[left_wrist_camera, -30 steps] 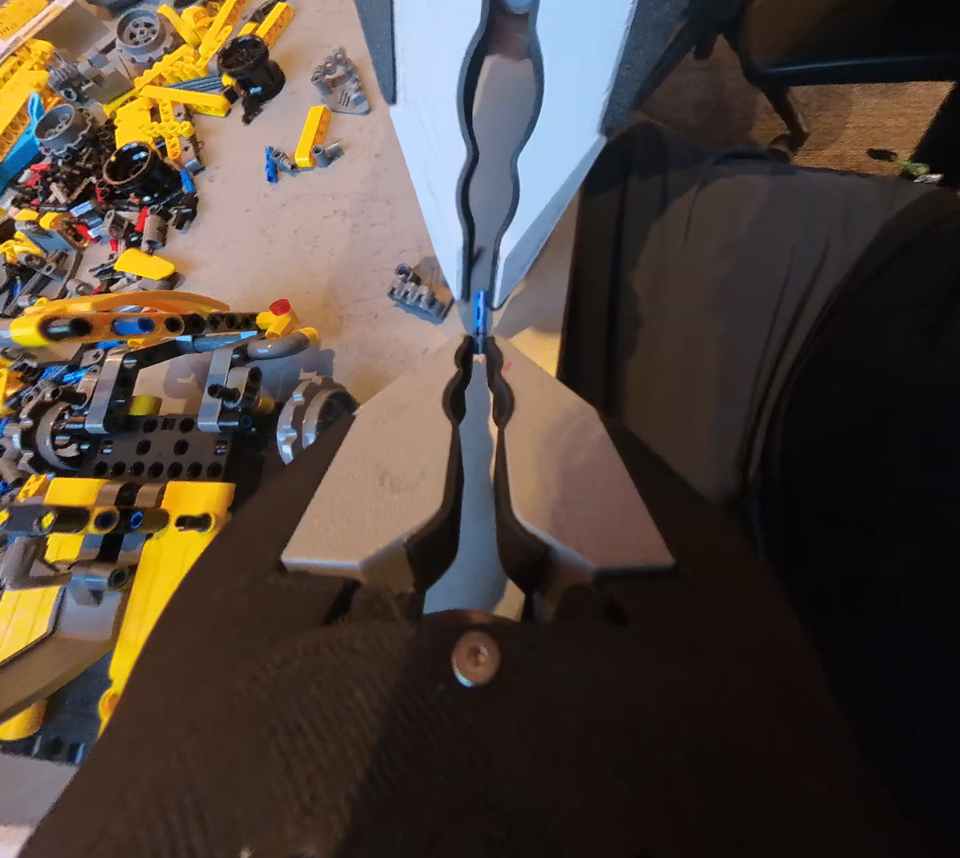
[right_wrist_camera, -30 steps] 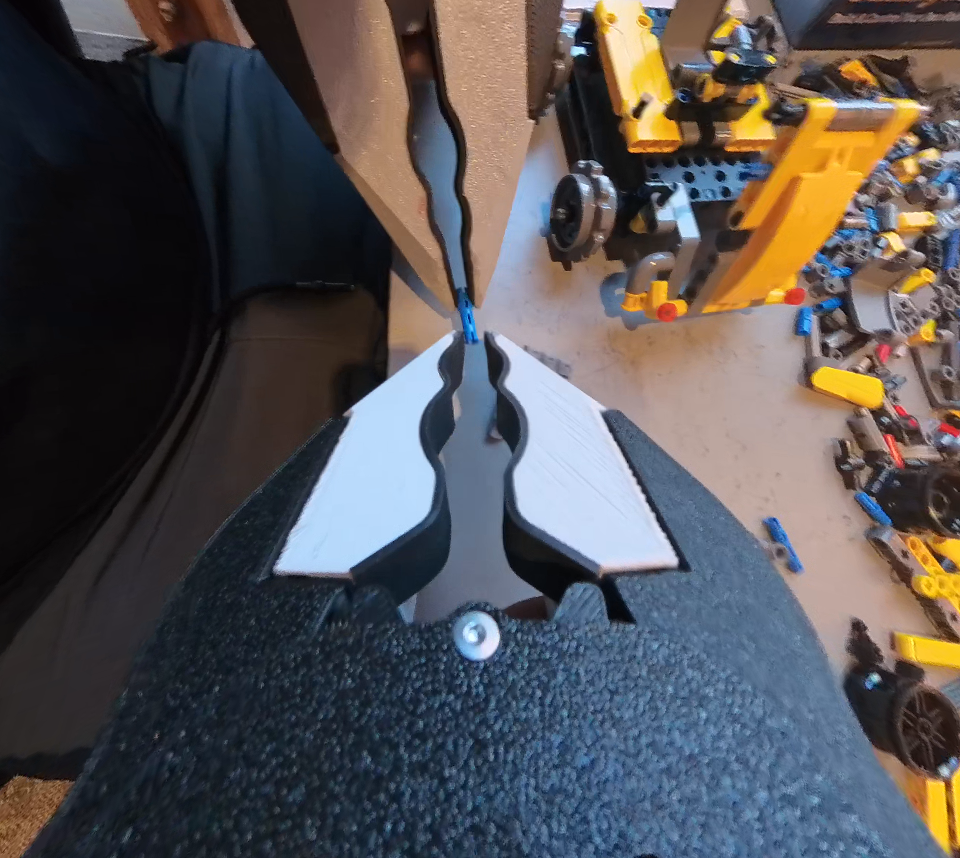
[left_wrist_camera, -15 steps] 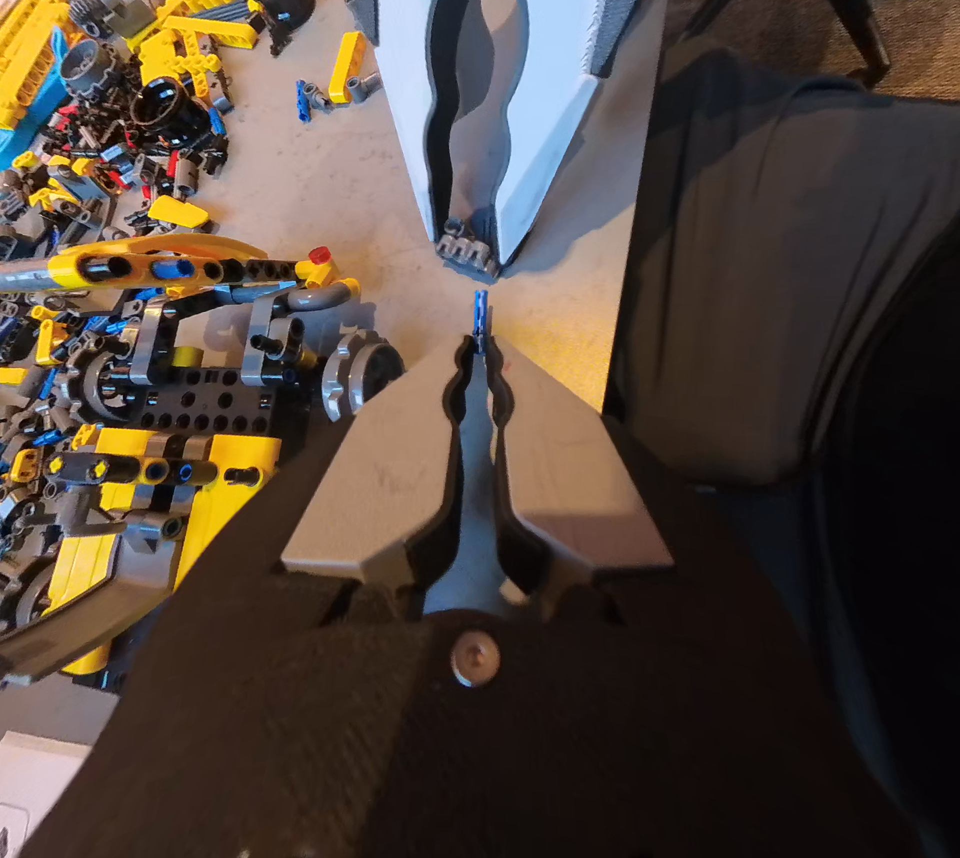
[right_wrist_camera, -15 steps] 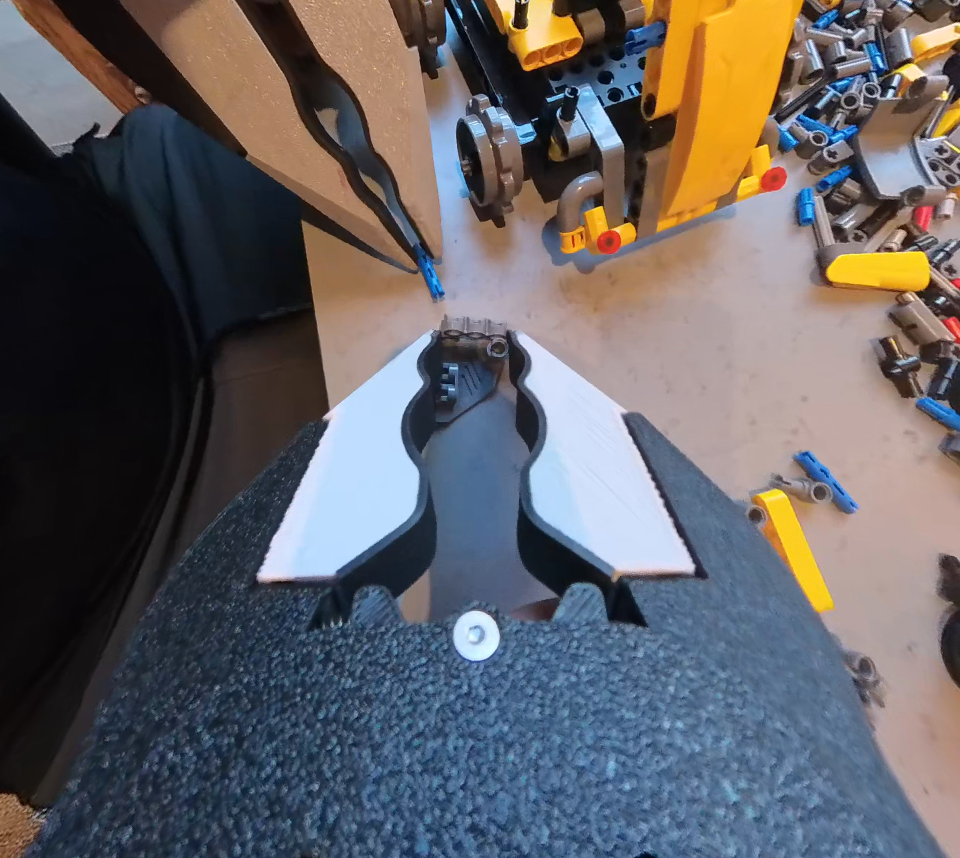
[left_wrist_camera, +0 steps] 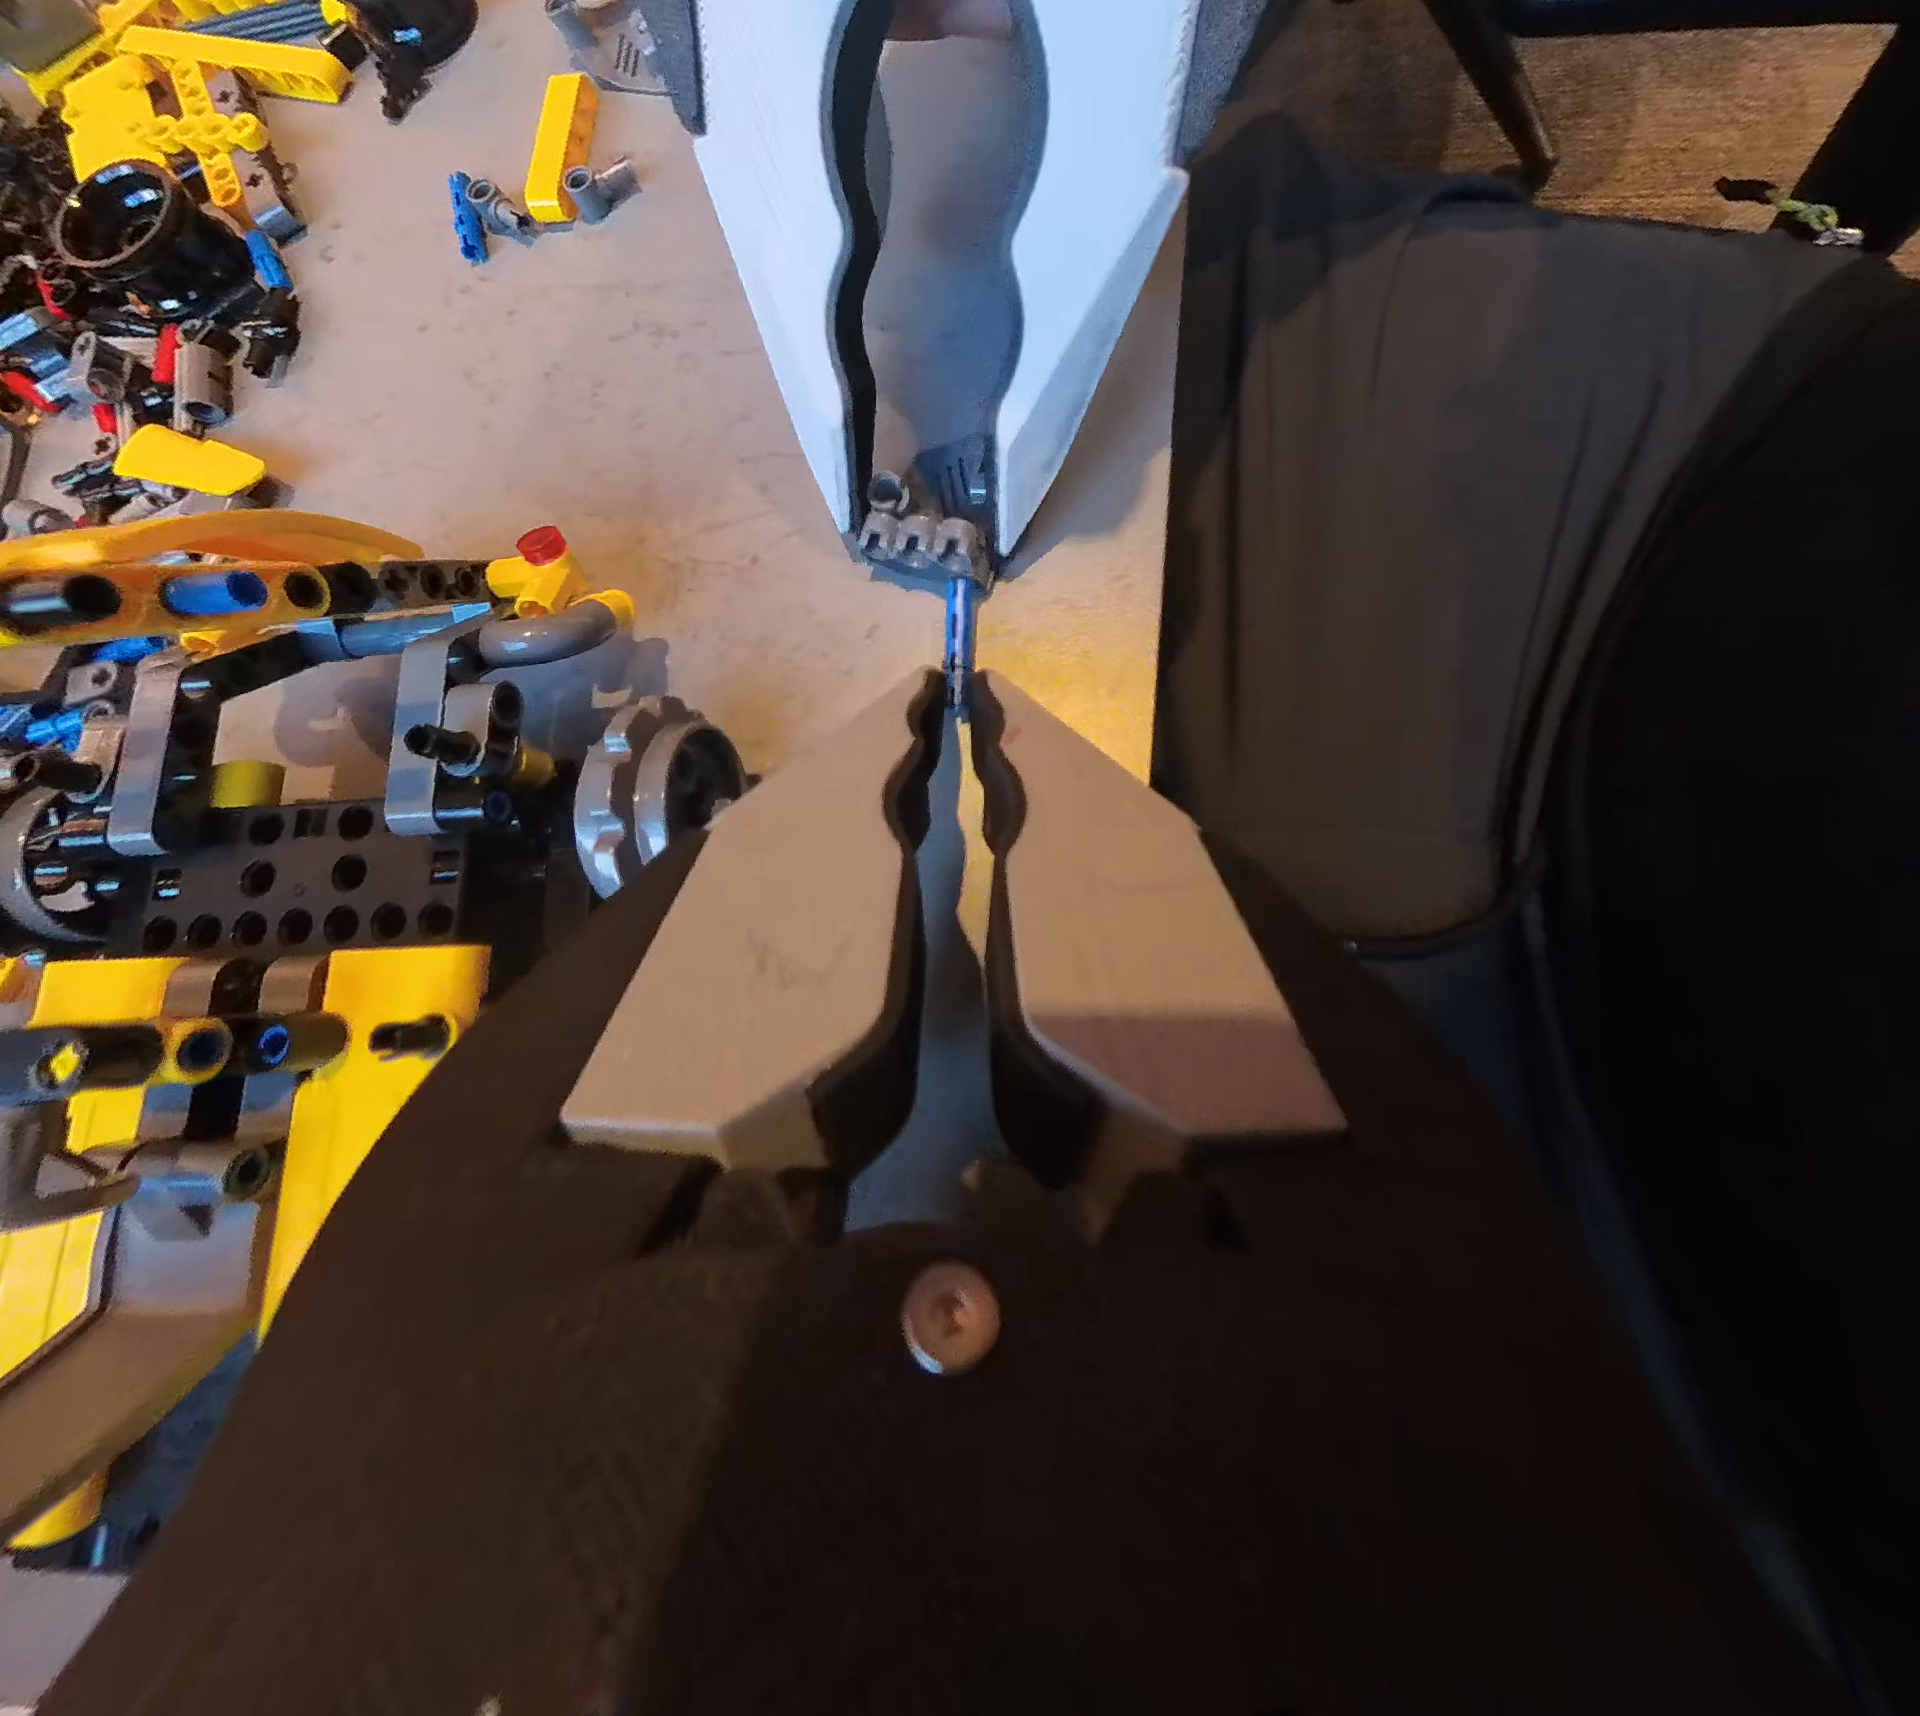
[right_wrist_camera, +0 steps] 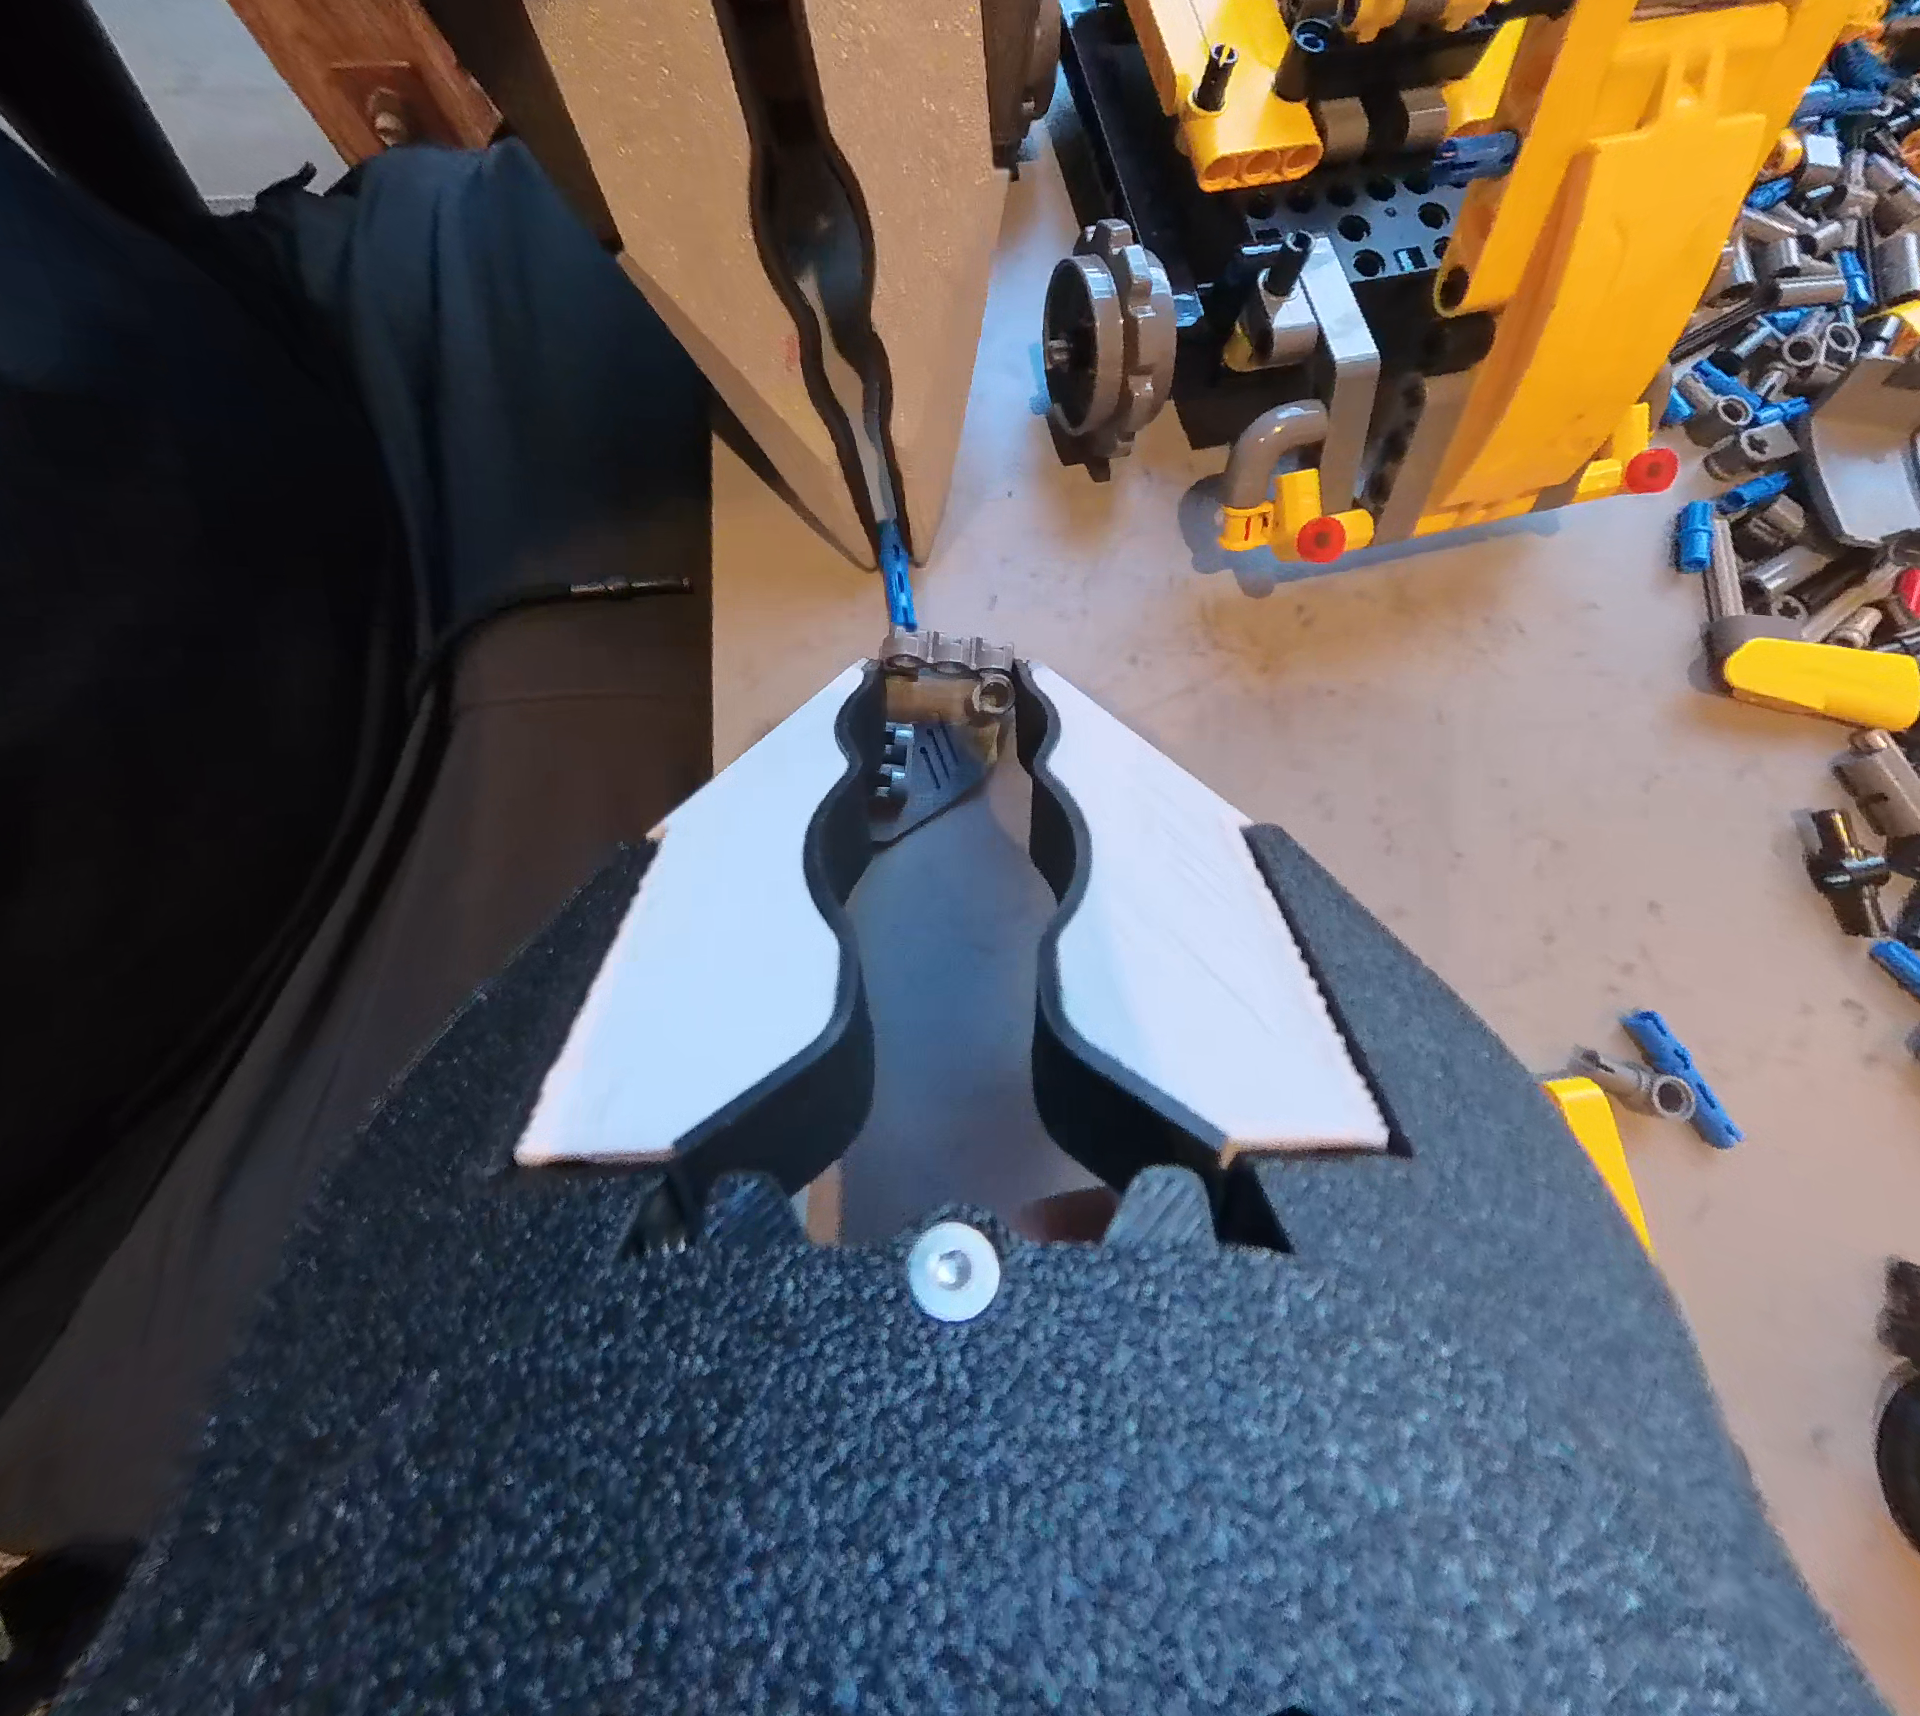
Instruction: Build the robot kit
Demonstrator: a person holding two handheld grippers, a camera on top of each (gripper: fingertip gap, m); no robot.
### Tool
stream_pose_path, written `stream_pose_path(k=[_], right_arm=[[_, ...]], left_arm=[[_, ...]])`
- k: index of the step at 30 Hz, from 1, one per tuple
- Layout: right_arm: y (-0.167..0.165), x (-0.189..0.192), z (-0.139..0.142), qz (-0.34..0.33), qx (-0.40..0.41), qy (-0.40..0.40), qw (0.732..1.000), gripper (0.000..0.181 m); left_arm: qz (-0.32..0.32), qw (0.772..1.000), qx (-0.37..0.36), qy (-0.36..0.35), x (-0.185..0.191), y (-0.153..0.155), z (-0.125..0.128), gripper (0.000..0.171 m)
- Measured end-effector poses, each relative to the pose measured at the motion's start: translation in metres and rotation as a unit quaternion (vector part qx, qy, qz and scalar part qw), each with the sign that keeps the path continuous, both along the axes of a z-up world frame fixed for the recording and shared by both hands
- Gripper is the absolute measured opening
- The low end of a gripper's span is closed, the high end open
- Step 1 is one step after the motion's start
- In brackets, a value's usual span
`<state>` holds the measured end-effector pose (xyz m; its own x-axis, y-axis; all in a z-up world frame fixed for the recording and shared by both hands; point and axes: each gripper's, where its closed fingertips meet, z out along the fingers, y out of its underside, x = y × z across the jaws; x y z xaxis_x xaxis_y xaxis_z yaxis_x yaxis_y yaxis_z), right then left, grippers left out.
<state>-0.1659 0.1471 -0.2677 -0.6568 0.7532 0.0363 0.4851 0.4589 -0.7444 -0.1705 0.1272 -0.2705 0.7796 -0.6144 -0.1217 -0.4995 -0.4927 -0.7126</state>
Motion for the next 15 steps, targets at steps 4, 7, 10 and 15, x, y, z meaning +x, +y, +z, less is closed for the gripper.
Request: stream_pose_path(k=[4,7,10,15], right_arm=[[0.0001,0.0004,0.0001,0.006,0.0,0.001,1.0,0.025],[0.0016,0.0002,0.0,0.009,-0.002,-0.001,1.0,0.025],[0.0038,-0.001,0.0,0.009,-0.001,0.001,1.0,0.025],[0.0025,0.002,0.0005,0.022,0.001,0.004,1.0,0.025]], left_arm=[[-0.004,1.0,-0.014,-0.017,0.0016,0.0009,-0.0003,0.003],[-0.005,0.999,-0.026,-0.021,0.0014,0.0015,-0.0006,0.004],[-0.008,0.999,-0.032,-0.008,0.0015,0.0016,-0.0007,0.003],[0.001,0.999,-0.042,-0.005,0.0019,0.005,-0.0008,0.003]])
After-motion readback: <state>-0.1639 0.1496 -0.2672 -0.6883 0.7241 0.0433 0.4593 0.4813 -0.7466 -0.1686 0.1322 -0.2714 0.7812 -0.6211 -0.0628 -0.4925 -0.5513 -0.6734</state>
